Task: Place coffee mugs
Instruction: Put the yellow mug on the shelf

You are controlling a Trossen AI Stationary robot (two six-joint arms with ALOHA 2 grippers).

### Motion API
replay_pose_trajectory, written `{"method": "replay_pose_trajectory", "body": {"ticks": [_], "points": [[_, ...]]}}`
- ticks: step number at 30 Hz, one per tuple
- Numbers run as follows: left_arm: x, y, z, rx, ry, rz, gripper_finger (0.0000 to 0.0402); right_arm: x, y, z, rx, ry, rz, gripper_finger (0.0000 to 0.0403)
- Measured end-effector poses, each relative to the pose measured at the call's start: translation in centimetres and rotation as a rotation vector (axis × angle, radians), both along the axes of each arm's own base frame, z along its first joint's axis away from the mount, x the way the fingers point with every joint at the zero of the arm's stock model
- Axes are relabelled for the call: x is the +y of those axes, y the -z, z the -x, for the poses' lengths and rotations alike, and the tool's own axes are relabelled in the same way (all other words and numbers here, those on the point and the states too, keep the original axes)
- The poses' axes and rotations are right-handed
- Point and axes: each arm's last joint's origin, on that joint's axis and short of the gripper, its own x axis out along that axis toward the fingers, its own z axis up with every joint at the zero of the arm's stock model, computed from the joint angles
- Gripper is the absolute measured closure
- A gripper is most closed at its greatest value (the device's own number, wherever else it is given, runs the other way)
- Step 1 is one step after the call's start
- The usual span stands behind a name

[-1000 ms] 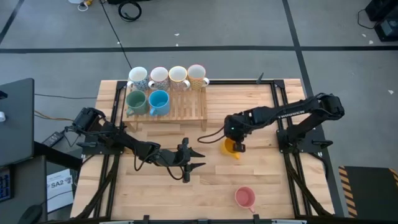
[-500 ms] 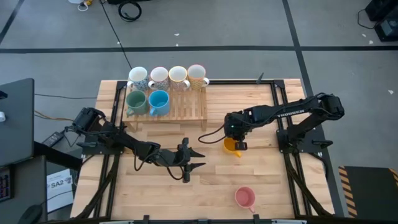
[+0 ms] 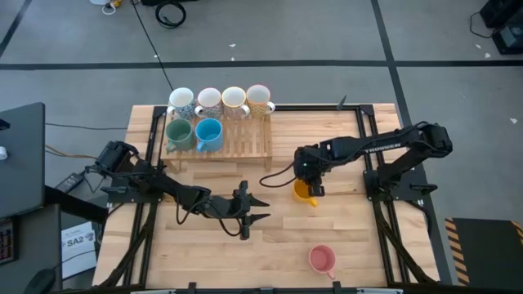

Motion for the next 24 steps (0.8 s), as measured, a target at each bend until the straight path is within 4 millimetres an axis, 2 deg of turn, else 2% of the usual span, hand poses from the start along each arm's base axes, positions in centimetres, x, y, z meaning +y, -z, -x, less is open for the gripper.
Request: {"method": "replay_pose_trajectory", "body": {"ticks": [7, 10, 16, 19, 24], "points": [[0.1, 0.0, 0.0, 0.000, -0.003, 0.000, 0.0253, 0.0, -2.9, -0.5, -0.001, 0.003, -0.002, 0.0223], [0.1, 0.0, 0.0, -0.001, -0.003, 0.001, 0.0253, 0.0, -4.9, -0.5, 0.010, 0.014, -0.005, 0.0224], [0.1, 0.0, 0.0, 0.000, -0.003, 0.000, 0.0253, 0.1, -9.1, 0.1, 0.057, 0.166, -0.068, 0.0224], [0.1, 0.0, 0.0, 0.000, -0.003, 0.000, 0.0253, 0.8, -10.6, 0.8, 0.073, 0.189, -0.110, 0.0224], [0.1, 0.0, 0.0, -0.001, -0.003, 0.002, 0.0253, 3.0, -11.9, 2.3, 0.039, 0.268, -0.133, 0.0224]]}}
